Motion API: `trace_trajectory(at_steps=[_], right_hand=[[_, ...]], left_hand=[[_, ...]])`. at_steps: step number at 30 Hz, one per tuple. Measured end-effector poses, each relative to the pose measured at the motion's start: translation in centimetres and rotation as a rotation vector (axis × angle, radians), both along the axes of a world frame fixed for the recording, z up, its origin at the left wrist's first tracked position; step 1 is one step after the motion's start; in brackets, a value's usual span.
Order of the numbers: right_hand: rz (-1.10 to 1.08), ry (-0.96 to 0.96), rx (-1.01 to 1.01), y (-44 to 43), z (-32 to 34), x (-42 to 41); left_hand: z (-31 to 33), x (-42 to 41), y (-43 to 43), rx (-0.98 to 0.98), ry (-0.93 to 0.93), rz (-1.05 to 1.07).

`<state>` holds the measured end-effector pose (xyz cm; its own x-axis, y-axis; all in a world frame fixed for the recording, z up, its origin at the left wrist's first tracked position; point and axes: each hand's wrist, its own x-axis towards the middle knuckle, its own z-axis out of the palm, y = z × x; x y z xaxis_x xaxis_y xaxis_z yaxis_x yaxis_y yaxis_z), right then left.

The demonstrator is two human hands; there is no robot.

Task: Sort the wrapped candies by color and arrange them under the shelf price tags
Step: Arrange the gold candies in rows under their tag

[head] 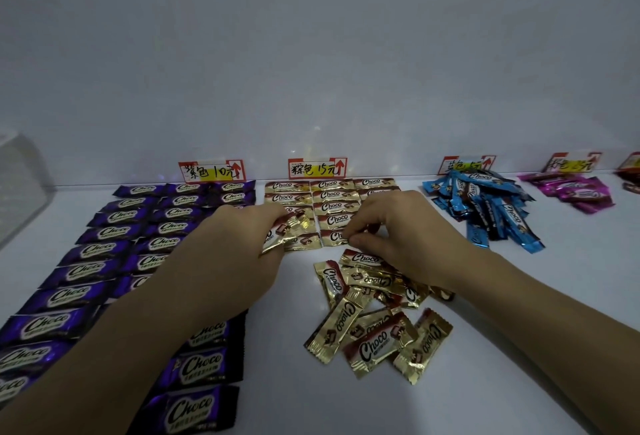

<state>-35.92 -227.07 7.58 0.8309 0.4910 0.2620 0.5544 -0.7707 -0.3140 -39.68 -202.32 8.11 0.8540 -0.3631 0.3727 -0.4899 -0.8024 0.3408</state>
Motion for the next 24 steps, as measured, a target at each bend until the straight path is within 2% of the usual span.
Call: trace_trajectory(at_steps=[7, 10, 13, 15, 18, 21, 24], right_hand=[[-0.013, -0.022, 0.037, -0.1, 0.0, -0.1], [-0.027, -0.004, 0.332, 0.1, 1.1, -1.2], [0.123, 0.171, 0.637, 1.3, 3.6, -3.0], [0.163, 0.247, 0.658, 2.1, 4.5, -3.5], [0.166, 0.345, 0.66, 2.5, 4.9, -3.5], [0.095, 0.355, 0.668, 1.0, 5.0, -3.0], [-0.048, 0.259, 0.599, -2.1, 4.7, -1.9]], left_hand=[[-0.1, -0.1, -0.1, 0.003, -0.013, 0.024], [1.0, -0.4, -0.4, -0.143, 0.057, 0.039], [2.8, -1.0, -1.0, -0.355, 0.301, -0.041], [3.5, -1.5, -1.3, -0.464, 0.414, -0.092], [3.7, -1.9, -1.6, -0.555, 0.476, -0.079], [3.2, -1.7, -1.5, -0.48, 0.367, -0.023], [2.8, -1.5, -1.3, -0.41, 0.295, -0.008]])
